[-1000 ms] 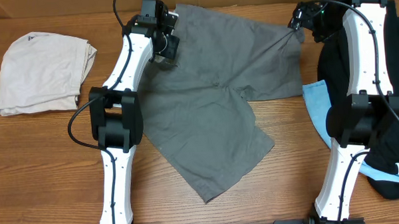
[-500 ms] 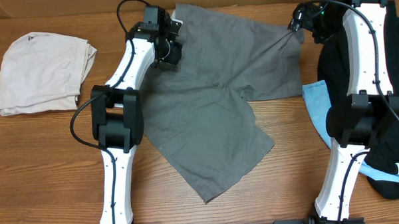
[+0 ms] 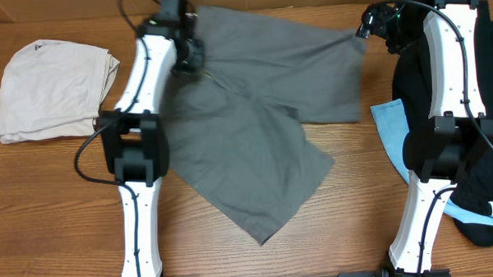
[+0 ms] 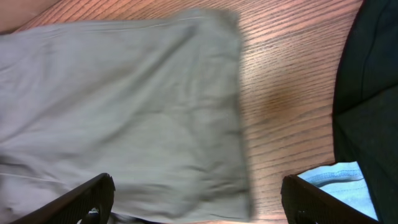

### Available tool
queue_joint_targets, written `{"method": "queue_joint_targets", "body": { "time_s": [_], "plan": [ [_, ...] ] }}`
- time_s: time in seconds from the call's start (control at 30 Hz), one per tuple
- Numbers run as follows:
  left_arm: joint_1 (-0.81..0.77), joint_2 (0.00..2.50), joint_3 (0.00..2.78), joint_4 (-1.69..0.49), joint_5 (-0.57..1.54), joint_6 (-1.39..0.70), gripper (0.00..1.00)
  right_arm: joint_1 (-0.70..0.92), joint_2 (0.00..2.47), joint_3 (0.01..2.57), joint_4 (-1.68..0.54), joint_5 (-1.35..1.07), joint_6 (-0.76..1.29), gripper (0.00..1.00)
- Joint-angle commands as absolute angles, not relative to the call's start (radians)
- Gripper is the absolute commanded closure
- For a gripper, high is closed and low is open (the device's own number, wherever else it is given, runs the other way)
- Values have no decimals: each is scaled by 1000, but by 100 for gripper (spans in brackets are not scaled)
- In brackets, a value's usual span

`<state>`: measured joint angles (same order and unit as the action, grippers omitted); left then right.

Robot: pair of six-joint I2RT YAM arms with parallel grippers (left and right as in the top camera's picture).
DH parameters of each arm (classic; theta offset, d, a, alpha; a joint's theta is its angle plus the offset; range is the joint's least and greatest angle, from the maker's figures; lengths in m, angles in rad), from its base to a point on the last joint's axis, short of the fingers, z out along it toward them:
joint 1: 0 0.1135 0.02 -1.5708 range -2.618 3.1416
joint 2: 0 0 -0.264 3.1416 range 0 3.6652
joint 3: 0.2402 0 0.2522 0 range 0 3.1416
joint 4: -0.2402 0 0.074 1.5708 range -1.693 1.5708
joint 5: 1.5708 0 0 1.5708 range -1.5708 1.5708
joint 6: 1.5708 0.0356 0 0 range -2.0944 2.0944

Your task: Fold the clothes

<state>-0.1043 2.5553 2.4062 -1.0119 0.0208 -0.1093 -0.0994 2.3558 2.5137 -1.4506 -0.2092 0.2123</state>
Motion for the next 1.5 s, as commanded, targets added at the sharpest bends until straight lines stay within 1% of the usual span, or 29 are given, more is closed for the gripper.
{"method": "queue_joint_targets", "body": {
  "time_s": [0.0,0.1,0.17,0.2,0.23,0.27,0.3,0.4,0.47,0.53,0.6,0.67,0.83,0.93,1.03,1.2,1.33,1.47],
  "plan": [
    [-36,2563,2494,-1046,-126,-192,96,-100,2360,2506,-1450,-212,210,11],
    [-10,2564,2498,-1077,-123,-192,96,-100,2361,2477,-1459,-239,209,11],
    [-3,2564,2494,-1123,-122,-192,90,-100,2361,2467,-1486,-266,209,11],
    [-3,2564,2494,-1132,-122,-191,81,-100,2361,2467,-1496,-276,209,11],
    [-3,2564,2494,-1142,-123,-191,64,-100,2360,2467,-1504,-287,209,11],
    [-6,2564,2494,-1151,-123,-191,55,-100,2358,2468,-1516,-303,208,11],
    [-10,2564,2503,-1179,-120,-191,37,-99,2358,2468,-1554,-322,208,11],
    [-12,2563,2558,-1257,-91,-192,18,-86,2358,2468,-1646,-327,180,11],
    [-12,2563,2626,-1322,-73,-195,10,-65,2358,2468,-1694,-334,153,11],
    [-9,2561,2708,-1384,-60,-196,1,-28,2358,2460,-1694,-346,140,11],
    [-5,2556,2809,-1448,-54,-195,0,22,2358,2460,-1694,-341,137,11],
    [-4,2551,2914,-1516,-54,-194,0,76,2358,2460,-1694,-327,139,14],
    [0,2534,3144,-1643,-54,-166,0,202,2358,2460,-1694,-144,245,15],
    [1,2483,3142,-1656,-55,-152,0,263,2358,2452,-1694,-49,315,15],
    [4,2441,3142,-1668,-55,-152,0,297,2358,2425,-1694,-3,366,18],
    [9,2392,3142,-1672,-50,-132,0,319,2358,2331,-1681,2,398,19],
    [8,2386,3142,-1672,-5,-73,0,321,2358,2202,-1607,-1,415,19],
    [7,2387,3142,-1675,27,-70,0,321,2358,2097,-1538,-43,419,19]
  ]
}}
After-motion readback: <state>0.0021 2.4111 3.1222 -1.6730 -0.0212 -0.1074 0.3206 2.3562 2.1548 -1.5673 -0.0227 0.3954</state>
